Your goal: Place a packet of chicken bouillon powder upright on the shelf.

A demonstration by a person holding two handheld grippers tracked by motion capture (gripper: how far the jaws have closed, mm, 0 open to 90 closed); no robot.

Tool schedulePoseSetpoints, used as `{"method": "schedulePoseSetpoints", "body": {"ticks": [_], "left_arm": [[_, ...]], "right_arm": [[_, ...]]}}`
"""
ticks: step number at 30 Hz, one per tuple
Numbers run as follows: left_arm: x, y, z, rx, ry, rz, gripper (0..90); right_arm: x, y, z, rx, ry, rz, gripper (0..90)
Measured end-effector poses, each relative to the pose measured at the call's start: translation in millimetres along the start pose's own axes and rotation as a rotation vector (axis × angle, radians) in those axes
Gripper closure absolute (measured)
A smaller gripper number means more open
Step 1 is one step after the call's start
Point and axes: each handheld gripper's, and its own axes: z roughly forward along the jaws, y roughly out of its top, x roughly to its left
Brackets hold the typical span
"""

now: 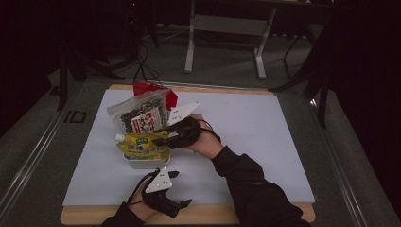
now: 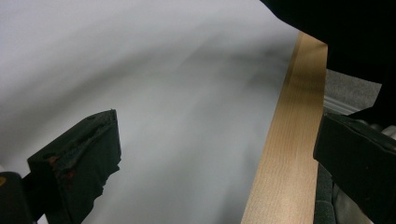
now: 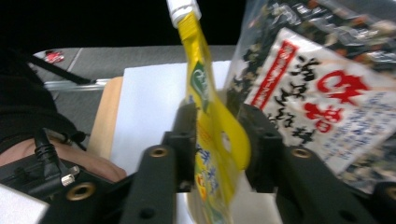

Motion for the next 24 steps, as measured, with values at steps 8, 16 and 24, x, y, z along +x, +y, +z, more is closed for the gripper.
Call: {"method": "schedulePoseSetpoints", "body": {"ticks": [8, 16, 24], "left_arm": [[0.6, 0.2, 0.7, -0.004, 0.0, -0.001, 1.9], [0.3, 0.3, 1.7, -0.002, -0.002, 0.001, 1.9], [0.4, 0.1, 2.3, 0.0, -0.006, -0.002, 1.9]], "right_arm": [[-0.8, -9.7, -21.9, -0.019, -0.059, 0.026, 54.2], [-2.2, -29.5, -39.9, -0.027, -0.119, 0.054, 38.7], [-7.5, -47.0, -61.0, -0.065, -0.187, 0.111, 28.4]]}}
